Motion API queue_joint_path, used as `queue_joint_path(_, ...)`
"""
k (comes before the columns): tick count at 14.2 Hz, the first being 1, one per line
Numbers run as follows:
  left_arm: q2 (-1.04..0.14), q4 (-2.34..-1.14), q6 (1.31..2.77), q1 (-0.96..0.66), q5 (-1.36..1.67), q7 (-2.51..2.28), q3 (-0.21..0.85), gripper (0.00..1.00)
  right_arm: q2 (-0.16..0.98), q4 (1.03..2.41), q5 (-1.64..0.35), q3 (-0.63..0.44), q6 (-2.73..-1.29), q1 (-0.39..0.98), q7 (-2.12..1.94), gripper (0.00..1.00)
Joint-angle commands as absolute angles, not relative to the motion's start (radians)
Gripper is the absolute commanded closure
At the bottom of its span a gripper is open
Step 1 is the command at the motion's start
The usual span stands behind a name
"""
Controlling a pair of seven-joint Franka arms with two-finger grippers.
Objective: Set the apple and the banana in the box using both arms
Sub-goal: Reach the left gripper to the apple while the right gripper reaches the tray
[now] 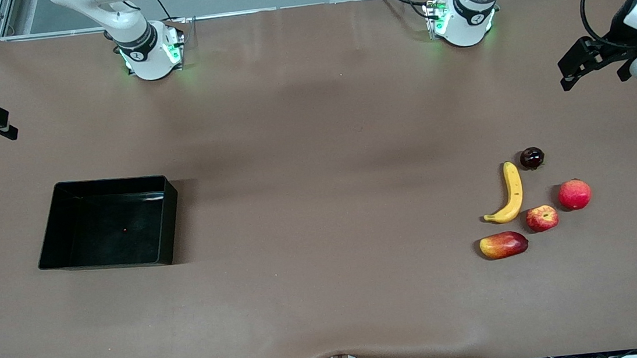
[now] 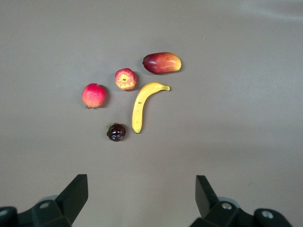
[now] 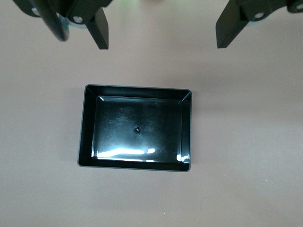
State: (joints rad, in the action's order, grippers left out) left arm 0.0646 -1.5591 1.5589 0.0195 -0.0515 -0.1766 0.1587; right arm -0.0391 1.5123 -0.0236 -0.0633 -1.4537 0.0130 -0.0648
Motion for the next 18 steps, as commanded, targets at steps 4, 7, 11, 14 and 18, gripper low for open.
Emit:
queue_joint_path(4, 0.017, -1.522, 1.531, 0.041, -0.055, -0.155, 0.16, 0.0, -0.04, 1.519, -0.04, -0.064, -1.465, 0.012, -0.072, 0.0)
queue_joint_path(7, -0.089, -1.506, 1.624, 0.055, -0.043, -0.156, 0.143, 0.0, 0.001, 1.503, -0.032, -0.064, -1.463, 0.008, -0.071, 0.0)
queue_joint_path(11, -0.247, -1.519, 1.8, 0.055, -0.086, -0.152, 0.14, 0.0, 0.083, 1.482, -0.025, -0.069, -1.465, -0.044, -0.074, 0.0)
queue_joint_path(14, -0.357, -1.538, 1.942, 0.054, -0.184, -0.147, 0.141, 0.0, 0.184, 1.488, -0.025, -0.071, -1.518, -0.113, -0.156, 0.0)
queue_joint_path(18, -0.449, -1.64, 2.17, 0.109, -0.184, -0.166, 0.141, 0.0, 0.343, 1.512, -0.034, -0.069, -1.649, -0.219, -0.334, 0.0)
